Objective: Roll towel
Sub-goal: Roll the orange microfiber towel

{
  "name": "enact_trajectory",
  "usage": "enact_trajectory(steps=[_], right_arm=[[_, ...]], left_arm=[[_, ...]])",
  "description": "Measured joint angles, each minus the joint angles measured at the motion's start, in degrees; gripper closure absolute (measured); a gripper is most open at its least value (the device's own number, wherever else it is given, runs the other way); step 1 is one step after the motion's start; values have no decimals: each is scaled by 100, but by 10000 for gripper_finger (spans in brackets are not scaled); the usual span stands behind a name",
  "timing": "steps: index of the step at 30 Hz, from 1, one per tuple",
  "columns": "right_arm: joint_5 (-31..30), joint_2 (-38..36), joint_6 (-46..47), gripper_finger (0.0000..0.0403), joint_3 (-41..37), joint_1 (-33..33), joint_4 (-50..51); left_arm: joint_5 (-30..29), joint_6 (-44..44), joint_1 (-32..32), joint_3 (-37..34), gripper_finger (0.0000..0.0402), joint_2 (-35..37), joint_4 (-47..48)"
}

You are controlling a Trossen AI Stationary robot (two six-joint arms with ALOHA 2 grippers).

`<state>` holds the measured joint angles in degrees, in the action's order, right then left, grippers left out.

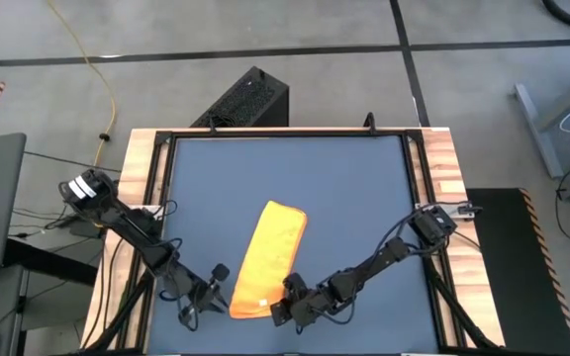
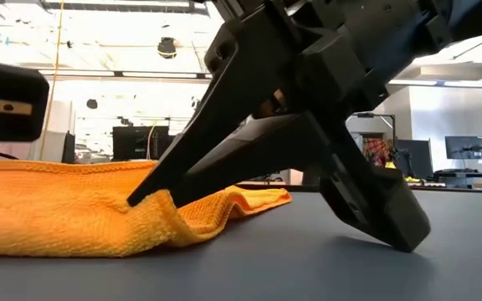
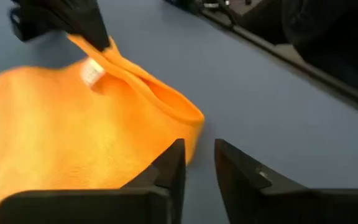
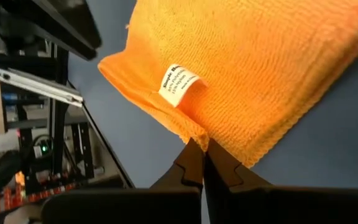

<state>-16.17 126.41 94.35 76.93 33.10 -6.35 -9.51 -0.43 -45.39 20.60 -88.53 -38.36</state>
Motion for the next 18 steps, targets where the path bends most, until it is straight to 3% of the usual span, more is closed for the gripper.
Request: enact_trajectory(steps=[6, 11, 15, 18], right_arm=[[-324, 0, 152, 384, -2, 83, 11], [-378, 0, 163, 384, -4, 98, 11], [-491, 0, 163, 384, -4, 131, 11], [-645, 0, 175, 384, -4, 170, 9]], left_arm=[[-48, -48, 1, 394, 247, -615, -10], [-492, -71, 2, 783, 196, -1053, -18], [-613, 186, 2, 992, 186, -1279, 65], [-761, 510, 2, 1074, 204, -1288, 239]])
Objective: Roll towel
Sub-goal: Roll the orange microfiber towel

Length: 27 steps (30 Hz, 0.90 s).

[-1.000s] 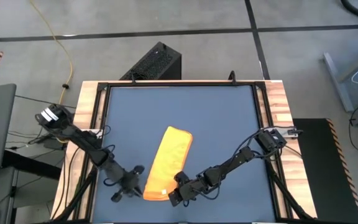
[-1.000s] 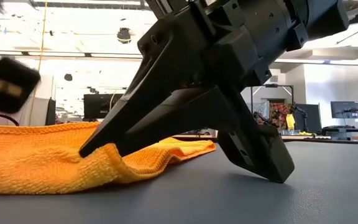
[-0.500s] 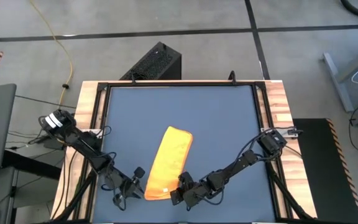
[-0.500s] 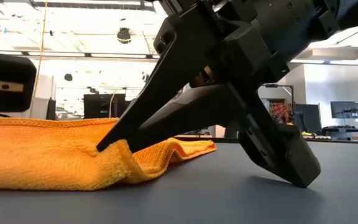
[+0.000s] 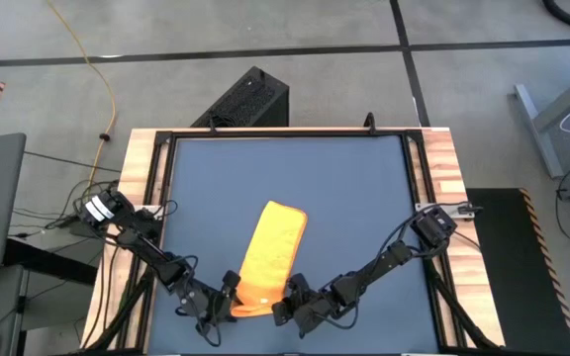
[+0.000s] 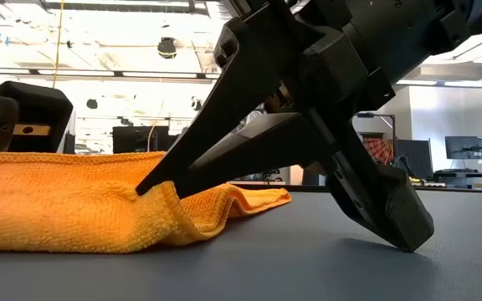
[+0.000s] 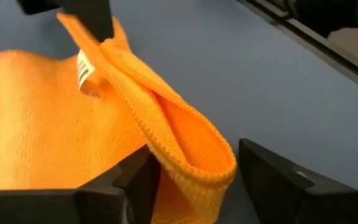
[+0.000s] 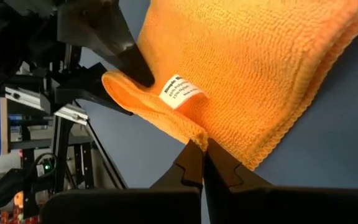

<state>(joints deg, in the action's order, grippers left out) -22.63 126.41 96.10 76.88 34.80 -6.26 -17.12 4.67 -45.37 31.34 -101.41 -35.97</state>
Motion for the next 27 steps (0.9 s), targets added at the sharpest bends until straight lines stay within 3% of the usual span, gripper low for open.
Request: enact_trajectory(steps=[5, 10, 15, 22, 27], right_arm=[[-311, 0, 78, 384, 0, 91, 2], [-339, 0, -47, 381, 0, 123, -11], [-239, 7, -1098, 358, -7, 143, -328], [-49, -76, -1791, 313, -20, 58, -535], [-82, -446, -2359, 275, -64, 64, 116]], left_arm=[[-470, 82, -49, 4, 284, 10, -165], [-397, 21, -65, 4, 387, 11, -427], [89, 297, 33, 4, 400, 11, -563], [664, 1042, 268, 4, 401, 13, -514], [1180, 1670, 544, 4, 401, 15, -498]])
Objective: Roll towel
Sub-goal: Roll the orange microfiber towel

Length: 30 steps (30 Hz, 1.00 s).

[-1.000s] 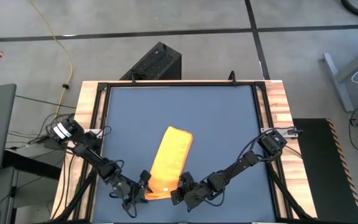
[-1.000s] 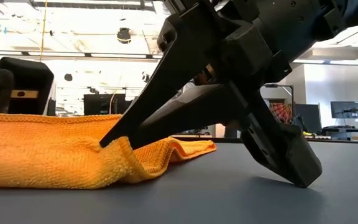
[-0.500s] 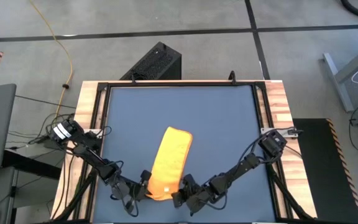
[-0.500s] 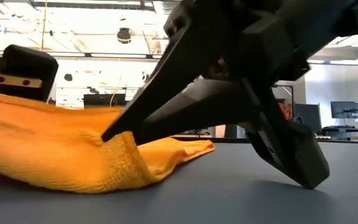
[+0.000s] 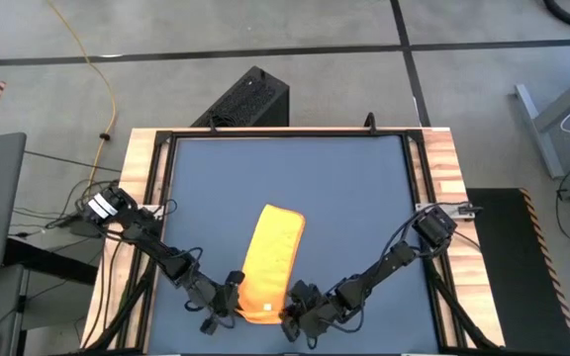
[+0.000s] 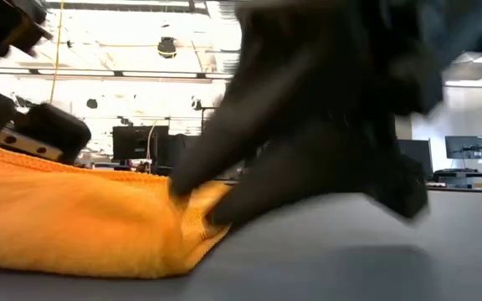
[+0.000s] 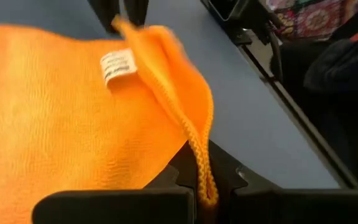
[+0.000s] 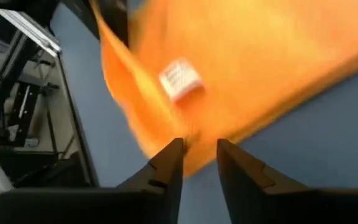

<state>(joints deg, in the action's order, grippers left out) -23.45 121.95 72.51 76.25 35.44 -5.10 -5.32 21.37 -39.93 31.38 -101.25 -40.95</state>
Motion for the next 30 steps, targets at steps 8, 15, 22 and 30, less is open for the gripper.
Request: enact_trajectory(steps=[8, 15, 22, 30], right_arm=[[-378, -383, -1386, 247, 20, 236, 560], [-489, -204, -4120, 250, 86, 264, -934], [13, 361, -5133, 262, 648, 44, -736], [264, 581, -5260, 338, 1095, -109, -412]], left_arm=[[1016, 779, 537, -2, 401, 17, 252], [1307, 1664, 906, 13, 401, 42, 556], [1431, 2201, 975, 13, 401, 46, 741], [1493, 2576, 873, 24, 401, 44, 1062]])
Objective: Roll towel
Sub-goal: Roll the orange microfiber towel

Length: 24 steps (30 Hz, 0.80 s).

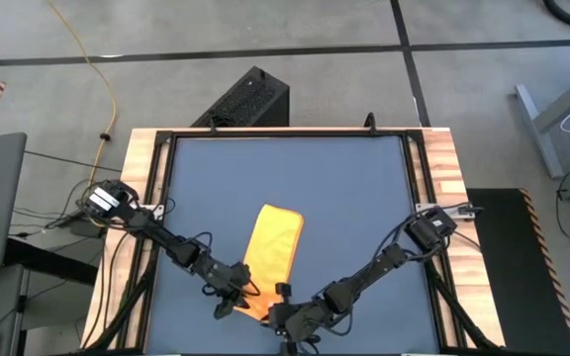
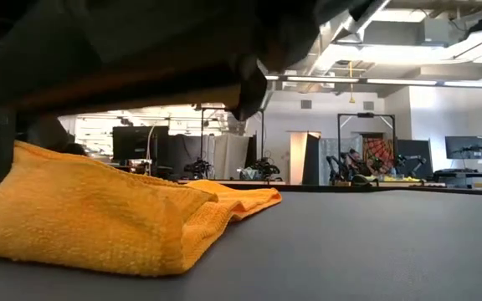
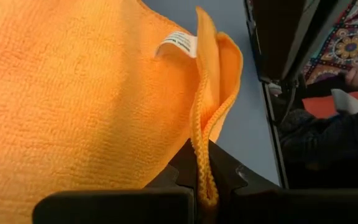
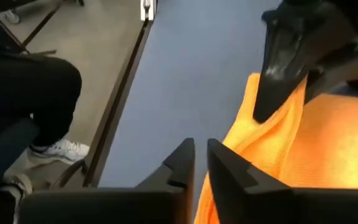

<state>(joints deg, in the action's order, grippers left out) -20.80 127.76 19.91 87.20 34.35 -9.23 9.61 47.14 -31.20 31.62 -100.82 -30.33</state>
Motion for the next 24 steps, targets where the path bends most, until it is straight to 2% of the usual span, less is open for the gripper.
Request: enact_trajectory(steps=[6, 16, 20, 24], right_arm=[[120, 109, 12, 392, -2, -5, 40], [71, 333, 926, 384, -11, -268, 523], [293, 357, 1106, 386, -13, -367, 424], [897, 354, 1475, 384, -13, -531, 402]], left_arm=[[2, 124, -74, -2, 401, -2, 42], [556, -169, -86, -29, 375, 168, 190], [879, -154, -121, -61, 364, 638, 893], [697, -302, -183, -74, 366, 1298, 2060]])
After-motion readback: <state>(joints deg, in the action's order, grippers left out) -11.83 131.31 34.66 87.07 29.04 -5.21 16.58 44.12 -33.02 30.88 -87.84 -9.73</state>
